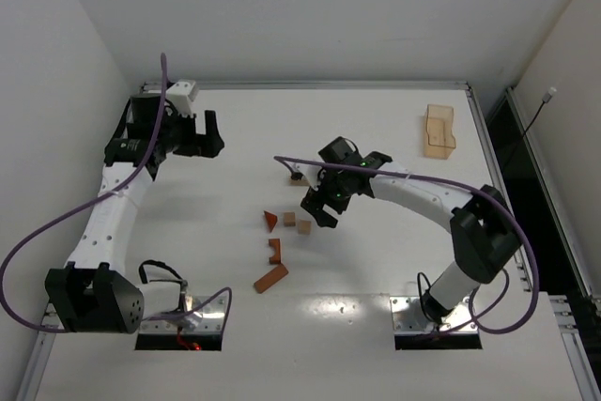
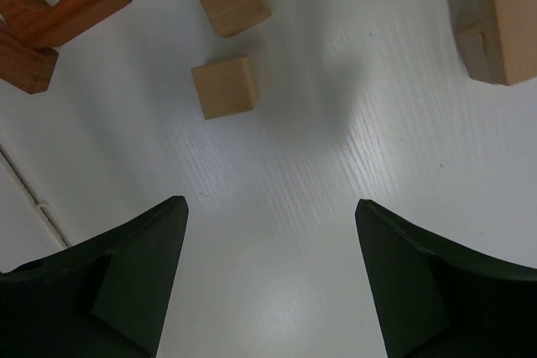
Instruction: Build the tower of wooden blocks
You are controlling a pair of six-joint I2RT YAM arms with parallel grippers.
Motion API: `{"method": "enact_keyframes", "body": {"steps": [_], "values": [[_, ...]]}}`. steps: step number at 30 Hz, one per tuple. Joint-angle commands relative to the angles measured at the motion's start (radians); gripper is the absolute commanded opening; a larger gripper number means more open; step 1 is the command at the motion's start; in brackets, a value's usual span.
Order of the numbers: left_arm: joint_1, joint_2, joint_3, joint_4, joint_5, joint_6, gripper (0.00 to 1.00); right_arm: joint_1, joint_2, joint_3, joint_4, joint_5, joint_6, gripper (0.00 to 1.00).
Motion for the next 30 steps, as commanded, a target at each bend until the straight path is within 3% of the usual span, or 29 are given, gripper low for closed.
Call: {"method": "enact_keyframes", "body": {"steps": [1, 16, 30], "values": [[0.021, -0.029, 0.0, 0.056, 0.041, -0.041, 1.0, 0.053, 0.03, 0.005, 0.091, 0.018, -0.016, 0.77], [0.032, 0.039, -0.011, 0.089, 0.119, -0.032, 1.0, 0.133, 0.211, 0.037, 0.183, 0.145, -0.007, 0.69], [0.032, 0.068, -0.011, 0.099, 0.128, -0.022, 1.0, 0.151, 0.265, 0.087, 0.187, 0.095, 0.003, 0.68]]}}
